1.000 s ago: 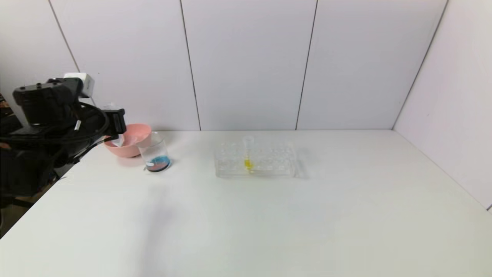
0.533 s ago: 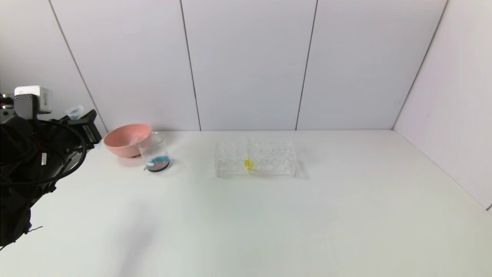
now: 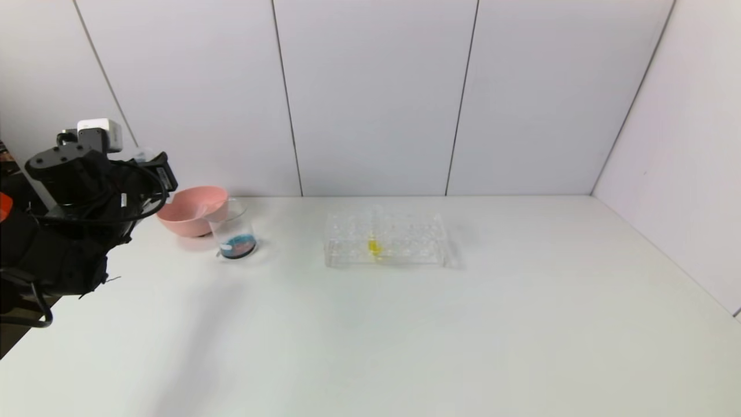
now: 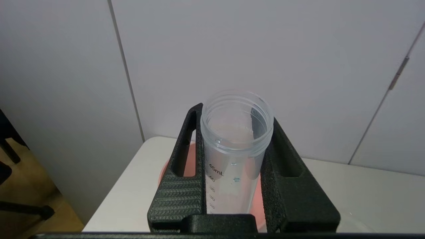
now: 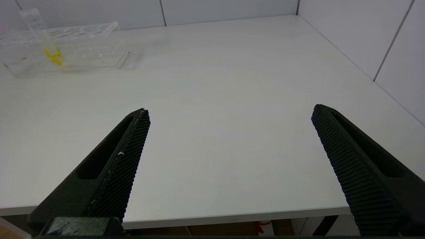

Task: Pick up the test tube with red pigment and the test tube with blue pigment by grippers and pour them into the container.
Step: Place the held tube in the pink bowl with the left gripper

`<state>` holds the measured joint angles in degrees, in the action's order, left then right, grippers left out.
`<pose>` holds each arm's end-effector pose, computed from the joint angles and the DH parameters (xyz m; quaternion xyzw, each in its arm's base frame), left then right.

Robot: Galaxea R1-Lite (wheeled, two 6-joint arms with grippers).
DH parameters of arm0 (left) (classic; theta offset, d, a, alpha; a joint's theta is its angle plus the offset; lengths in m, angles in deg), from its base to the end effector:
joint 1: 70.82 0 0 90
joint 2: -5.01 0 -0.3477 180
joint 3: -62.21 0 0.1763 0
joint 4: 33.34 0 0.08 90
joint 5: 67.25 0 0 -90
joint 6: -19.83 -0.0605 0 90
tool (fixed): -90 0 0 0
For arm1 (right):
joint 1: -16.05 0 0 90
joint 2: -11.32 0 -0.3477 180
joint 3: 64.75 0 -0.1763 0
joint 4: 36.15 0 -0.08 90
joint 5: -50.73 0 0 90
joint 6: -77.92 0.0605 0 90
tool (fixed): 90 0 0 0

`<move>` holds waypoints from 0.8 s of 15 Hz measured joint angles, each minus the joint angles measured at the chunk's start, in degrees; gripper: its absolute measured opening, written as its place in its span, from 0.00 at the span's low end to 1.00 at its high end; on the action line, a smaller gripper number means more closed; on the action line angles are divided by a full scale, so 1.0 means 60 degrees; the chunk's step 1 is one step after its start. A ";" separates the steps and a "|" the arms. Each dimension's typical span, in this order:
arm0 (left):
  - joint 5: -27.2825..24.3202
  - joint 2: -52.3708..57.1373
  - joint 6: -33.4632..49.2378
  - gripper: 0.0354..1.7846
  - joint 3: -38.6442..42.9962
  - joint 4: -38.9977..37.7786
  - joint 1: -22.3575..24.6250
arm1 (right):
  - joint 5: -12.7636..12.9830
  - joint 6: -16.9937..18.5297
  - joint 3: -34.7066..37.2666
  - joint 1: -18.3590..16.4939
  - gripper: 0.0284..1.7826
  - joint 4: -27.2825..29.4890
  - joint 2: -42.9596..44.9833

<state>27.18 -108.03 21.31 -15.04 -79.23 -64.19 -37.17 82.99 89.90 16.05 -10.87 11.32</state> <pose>0.4139 0.0528 0.2415 -0.0111 -0.0892 0.0948 0.9914 -0.0479 -0.0022 0.0757 0.0442 -0.0014 -0.0183 0.9989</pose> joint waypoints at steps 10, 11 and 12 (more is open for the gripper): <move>0.0246 -0.1812 0.0002 0.25 -0.2891 0.1918 0.0163 | 0.0000 0.0000 0.0000 0.0000 1.00 -0.0004 0.0000; 0.0268 -0.1863 0.0010 0.25 -0.2914 0.1910 0.0156 | 0.0000 0.0000 0.0000 0.0000 1.00 -0.0004 0.0000; 0.0280 -0.1902 0.0016 0.26 -0.2922 0.1892 0.0148 | 0.0000 -0.0002 0.0000 0.0000 1.00 0.0000 0.0000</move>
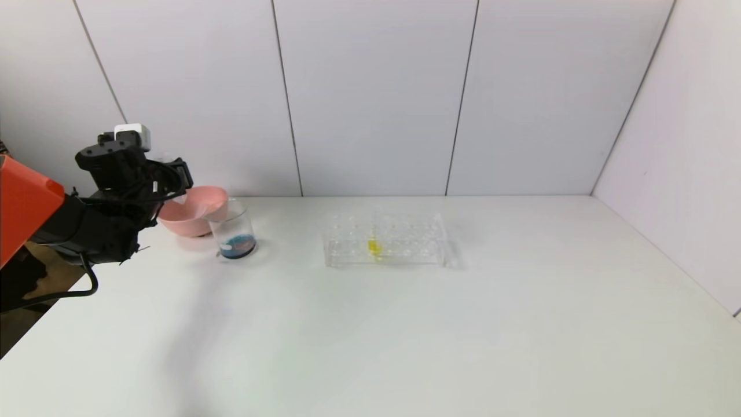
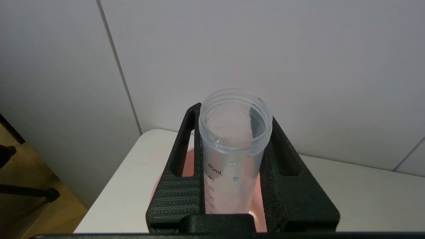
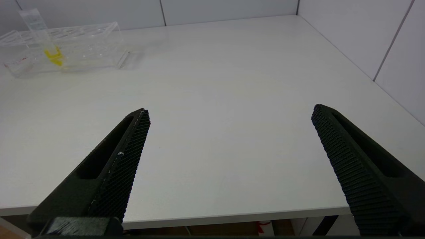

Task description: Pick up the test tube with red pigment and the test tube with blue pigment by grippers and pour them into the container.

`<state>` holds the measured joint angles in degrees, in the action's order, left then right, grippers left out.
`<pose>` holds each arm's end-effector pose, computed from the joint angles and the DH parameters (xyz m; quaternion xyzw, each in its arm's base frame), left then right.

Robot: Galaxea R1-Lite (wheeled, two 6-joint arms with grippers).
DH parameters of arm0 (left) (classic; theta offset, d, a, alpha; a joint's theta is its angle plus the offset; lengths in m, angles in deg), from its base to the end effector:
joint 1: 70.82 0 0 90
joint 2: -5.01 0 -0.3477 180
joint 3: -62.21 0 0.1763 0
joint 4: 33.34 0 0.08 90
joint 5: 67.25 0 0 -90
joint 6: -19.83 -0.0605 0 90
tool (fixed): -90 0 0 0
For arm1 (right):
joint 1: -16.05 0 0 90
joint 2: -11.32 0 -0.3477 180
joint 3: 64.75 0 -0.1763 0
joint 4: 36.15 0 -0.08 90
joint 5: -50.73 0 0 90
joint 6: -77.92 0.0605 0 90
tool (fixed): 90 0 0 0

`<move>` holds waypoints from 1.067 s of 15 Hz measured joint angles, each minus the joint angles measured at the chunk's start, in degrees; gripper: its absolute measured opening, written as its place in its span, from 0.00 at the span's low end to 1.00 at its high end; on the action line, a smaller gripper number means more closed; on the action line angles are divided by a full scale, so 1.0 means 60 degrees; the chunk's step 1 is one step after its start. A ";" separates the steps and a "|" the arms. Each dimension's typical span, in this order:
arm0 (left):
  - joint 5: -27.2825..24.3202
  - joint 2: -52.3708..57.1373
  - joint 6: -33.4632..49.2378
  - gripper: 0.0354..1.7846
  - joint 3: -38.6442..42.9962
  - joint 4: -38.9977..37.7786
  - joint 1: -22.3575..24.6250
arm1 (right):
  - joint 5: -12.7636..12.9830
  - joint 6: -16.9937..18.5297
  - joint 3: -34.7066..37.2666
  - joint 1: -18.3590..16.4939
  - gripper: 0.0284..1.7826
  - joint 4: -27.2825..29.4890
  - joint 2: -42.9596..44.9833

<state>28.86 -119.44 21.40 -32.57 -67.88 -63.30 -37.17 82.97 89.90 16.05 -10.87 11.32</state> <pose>0.4845 0.0704 0.2113 -0.0131 -0.0441 0.1180 0.9920 -0.0479 -0.0022 0.0757 0.0441 -0.0014 -0.0183 0.9989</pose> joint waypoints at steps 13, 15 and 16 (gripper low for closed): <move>-0.0697 -0.0150 0.0587 0.99 -0.0492 -0.0073 -0.0116 | 0.0000 0.0002 0.0000 0.0000 1.00 -0.0004 0.0000; -0.1526 -0.0073 0.0740 1.00 -0.0565 0.0156 -0.0372 | 0.0000 0.0002 0.0000 0.0000 1.00 -0.0004 0.0000; -0.1808 0.0020 0.0752 0.99 -0.0520 0.0252 -0.0569 | -0.0004 0.0002 0.0000 0.0000 1.00 -0.0006 0.0000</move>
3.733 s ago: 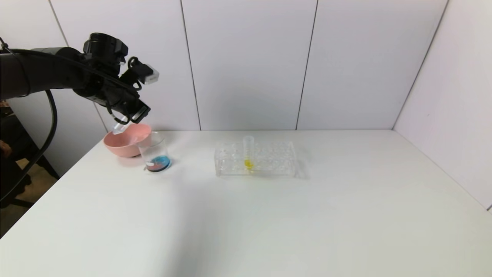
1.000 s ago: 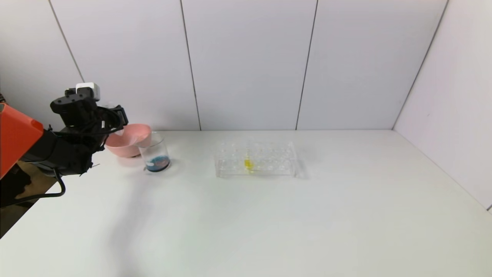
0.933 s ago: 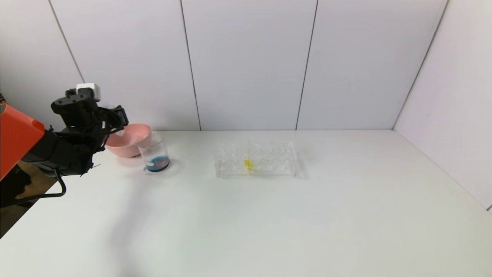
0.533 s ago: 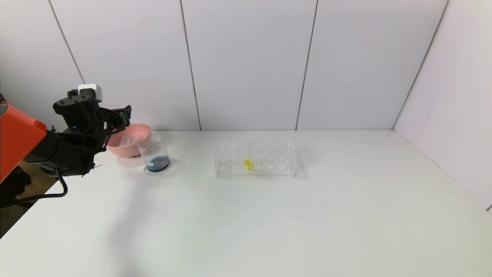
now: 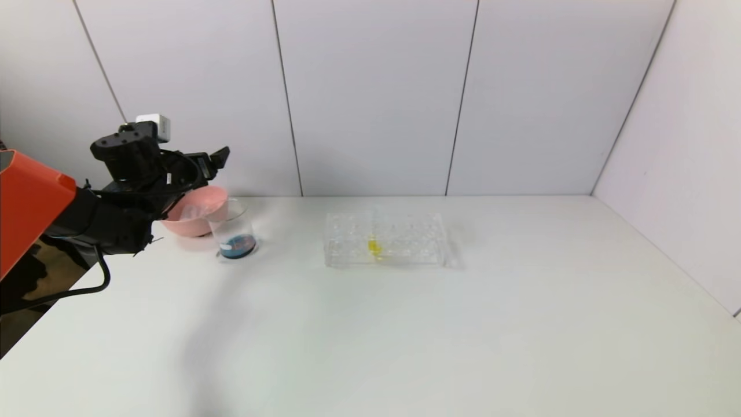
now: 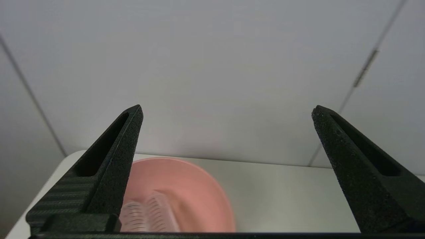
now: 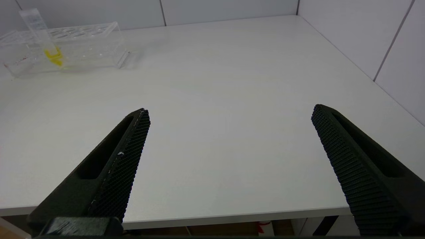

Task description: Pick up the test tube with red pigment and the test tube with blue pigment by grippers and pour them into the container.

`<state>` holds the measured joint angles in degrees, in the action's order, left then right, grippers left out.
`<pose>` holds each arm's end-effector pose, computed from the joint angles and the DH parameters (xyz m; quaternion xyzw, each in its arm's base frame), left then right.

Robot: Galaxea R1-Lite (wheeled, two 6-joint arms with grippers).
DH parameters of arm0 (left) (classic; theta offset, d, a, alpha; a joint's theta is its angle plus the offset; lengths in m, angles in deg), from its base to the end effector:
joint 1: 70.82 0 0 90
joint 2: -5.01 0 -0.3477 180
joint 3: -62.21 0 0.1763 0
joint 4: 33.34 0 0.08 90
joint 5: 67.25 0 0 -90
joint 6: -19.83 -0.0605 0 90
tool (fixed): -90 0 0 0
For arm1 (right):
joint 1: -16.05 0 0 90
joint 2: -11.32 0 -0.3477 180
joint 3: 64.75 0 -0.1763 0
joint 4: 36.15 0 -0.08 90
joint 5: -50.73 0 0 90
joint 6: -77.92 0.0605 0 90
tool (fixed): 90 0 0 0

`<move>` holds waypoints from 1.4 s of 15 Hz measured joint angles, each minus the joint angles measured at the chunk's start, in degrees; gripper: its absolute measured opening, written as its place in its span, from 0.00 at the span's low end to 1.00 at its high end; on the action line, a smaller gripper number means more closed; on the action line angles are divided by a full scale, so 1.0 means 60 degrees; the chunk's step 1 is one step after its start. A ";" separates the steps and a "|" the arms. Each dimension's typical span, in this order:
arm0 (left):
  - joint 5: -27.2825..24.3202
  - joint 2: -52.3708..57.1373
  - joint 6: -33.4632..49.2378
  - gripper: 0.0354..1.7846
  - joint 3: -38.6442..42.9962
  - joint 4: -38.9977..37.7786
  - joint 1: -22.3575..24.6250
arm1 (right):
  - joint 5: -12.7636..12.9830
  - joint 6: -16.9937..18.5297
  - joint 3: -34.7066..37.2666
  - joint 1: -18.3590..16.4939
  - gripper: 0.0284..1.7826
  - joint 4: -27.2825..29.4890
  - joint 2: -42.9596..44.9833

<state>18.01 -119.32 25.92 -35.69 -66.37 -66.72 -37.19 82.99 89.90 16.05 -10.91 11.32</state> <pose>0.4924 0.0303 0.2248 -0.0486 -0.0570 -0.0086 0.9972 -0.0479 -0.0022 0.0758 0.0442 -0.0018 -0.0181 0.9989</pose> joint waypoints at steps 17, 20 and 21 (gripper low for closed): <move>-0.0071 0.8848 -0.0969 0.99 0.6546 0.0423 -0.1304 | 0.0004 0.0000 0.0000 0.0000 1.00 0.0002 0.0000; 0.0825 1.1618 -0.1743 0.99 0.6833 0.2044 -0.1304 | 0.0004 0.0000 0.0000 0.0000 1.00 0.0002 0.0000; 0.0996 1.2532 -0.1983 0.99 0.6804 0.2804 -0.1304 | 0.0004 0.0000 0.0000 0.0000 1.00 0.0002 0.0000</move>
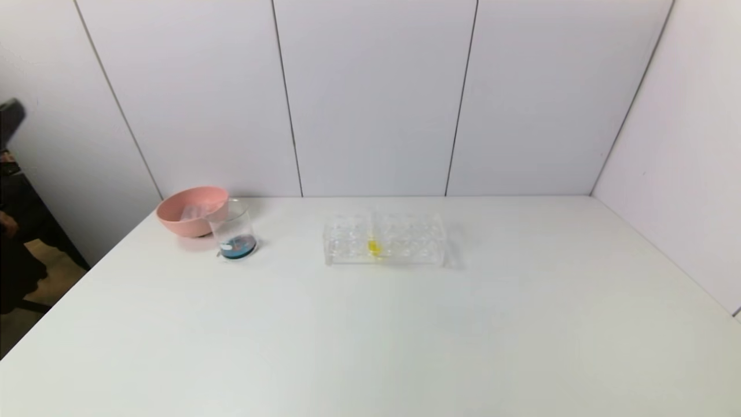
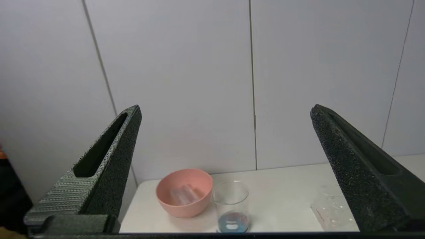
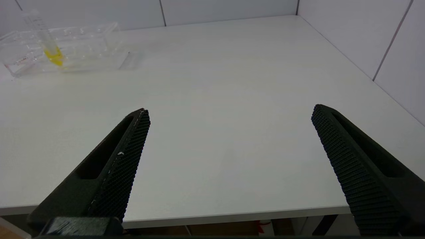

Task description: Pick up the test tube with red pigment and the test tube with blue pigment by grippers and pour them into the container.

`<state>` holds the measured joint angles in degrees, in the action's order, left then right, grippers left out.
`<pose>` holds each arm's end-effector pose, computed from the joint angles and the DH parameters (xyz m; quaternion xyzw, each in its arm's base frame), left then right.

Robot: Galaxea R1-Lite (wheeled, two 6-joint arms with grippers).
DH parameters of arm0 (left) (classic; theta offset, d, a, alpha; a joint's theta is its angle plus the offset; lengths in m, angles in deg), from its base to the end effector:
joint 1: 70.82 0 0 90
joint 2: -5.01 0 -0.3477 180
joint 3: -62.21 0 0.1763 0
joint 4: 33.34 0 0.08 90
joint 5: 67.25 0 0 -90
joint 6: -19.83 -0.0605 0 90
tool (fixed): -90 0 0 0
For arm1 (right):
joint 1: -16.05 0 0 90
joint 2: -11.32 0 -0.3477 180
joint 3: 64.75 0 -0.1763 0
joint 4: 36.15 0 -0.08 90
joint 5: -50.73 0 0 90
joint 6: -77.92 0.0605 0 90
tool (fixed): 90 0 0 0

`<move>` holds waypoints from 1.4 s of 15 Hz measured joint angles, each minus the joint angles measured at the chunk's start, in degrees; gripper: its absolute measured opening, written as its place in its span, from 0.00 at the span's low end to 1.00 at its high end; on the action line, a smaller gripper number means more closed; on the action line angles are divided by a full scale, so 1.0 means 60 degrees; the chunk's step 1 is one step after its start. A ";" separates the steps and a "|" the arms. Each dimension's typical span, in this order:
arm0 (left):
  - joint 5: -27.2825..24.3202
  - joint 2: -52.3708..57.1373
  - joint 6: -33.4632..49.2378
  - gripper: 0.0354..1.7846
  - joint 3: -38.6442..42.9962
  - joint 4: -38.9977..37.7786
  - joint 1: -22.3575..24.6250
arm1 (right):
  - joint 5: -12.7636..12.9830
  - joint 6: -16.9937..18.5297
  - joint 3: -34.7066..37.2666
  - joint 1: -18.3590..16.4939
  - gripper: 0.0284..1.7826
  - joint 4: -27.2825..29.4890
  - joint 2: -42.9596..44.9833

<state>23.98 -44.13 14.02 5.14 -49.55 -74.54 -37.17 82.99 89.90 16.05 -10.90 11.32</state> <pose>0.0753 -0.0036 0.3447 0.0405 -0.2097 -0.0106 0.9769 -0.0479 -0.0022 0.0757 0.0442 -0.0017 -0.0183 0.9989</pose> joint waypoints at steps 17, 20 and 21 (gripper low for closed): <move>0.0291 0.8139 -0.0095 0.99 0.4724 0.4354 0.0514 | 0.0002 0.0000 0.0000 0.0000 1.00 0.0004 0.0000; -0.0012 0.8194 0.0465 0.99 0.5195 0.6536 0.0516 | 0.0002 0.0000 0.0000 0.0000 1.00 0.0004 0.0000; -0.0030 0.8198 0.0703 0.99 0.5238 0.6926 0.0524 | 0.0006 0.0000 0.0000 0.0000 1.00 0.0004 0.0000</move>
<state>23.80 5.06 18.24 36.57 -7.99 -71.40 -37.13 82.99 89.90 16.05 -10.87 11.32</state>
